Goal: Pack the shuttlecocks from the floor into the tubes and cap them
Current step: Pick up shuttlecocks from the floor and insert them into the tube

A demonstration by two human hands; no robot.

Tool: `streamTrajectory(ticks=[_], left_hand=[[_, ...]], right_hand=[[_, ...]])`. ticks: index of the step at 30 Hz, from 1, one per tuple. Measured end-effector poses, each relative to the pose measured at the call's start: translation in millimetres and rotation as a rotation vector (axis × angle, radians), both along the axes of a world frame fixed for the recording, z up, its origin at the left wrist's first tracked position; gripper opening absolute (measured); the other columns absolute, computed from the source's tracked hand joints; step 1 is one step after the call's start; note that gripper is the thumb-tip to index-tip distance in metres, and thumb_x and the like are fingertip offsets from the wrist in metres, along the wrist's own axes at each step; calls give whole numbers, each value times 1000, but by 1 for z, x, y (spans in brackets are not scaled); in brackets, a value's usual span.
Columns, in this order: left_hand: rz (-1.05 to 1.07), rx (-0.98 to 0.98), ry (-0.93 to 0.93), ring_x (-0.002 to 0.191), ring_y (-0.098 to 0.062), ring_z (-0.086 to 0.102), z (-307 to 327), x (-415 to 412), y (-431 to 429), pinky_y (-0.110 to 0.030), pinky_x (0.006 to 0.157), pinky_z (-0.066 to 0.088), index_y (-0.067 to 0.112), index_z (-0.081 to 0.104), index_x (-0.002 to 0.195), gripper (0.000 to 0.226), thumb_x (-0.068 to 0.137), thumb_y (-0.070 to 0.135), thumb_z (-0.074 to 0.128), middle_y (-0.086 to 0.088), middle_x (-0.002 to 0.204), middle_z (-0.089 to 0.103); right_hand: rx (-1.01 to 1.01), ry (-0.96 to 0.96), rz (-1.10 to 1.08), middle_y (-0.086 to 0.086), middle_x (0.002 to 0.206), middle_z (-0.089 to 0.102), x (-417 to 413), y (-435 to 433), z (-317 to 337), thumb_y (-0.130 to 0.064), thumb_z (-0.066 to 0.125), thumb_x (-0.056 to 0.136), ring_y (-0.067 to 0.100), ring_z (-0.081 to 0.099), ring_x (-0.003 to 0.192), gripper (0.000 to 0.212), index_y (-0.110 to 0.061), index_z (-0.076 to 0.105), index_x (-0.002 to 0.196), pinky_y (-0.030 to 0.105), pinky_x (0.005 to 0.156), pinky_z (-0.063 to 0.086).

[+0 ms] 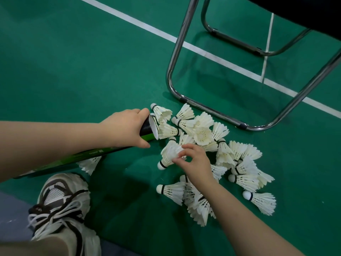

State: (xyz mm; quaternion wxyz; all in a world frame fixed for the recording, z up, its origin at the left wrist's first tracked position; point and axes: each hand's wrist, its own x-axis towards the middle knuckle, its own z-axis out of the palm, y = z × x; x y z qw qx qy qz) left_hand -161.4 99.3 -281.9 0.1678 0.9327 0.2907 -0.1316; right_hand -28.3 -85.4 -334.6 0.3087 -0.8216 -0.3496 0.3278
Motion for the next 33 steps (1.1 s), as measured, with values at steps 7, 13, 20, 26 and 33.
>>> streamTrajectory(ticks=[7,13,20,26,33], left_hand=[[-35,-12,11,85,-22,51,0,8,-10,-39,73,49,20,37,100,65,61,59,71,1,93,50],[-78,-29,-11,82,-20,50,6,19,-23,-37,69,48,20,35,95,60,62,56,71,4,88,45],[-130,-36,-72,75,-19,47,8,24,-36,-34,65,47,21,33,91,59,60,54,71,6,83,43],[-252,-61,-102,73,-18,44,13,21,-46,-31,58,37,16,38,97,53,68,48,68,6,80,42],[-225,-26,-132,83,-21,53,18,30,-51,-34,68,48,19,38,99,61,62,57,70,1,93,52]], right_hand=[[157,238,-300,-8,62,44,4,-2,24,-21,61,86,10,39,60,27,-18,47,63,24,60,34],[294,290,-448,4,74,53,2,14,43,-25,55,90,16,44,67,25,-2,56,82,31,65,37],[166,362,-98,6,90,68,-20,27,60,-32,47,95,20,60,84,31,-9,68,92,30,76,45],[-113,606,268,-1,83,66,-13,25,75,-40,66,67,7,60,79,27,-15,66,80,17,72,45],[309,535,-287,-10,62,60,-11,5,68,-22,57,88,3,56,64,21,-20,64,68,18,71,45]])
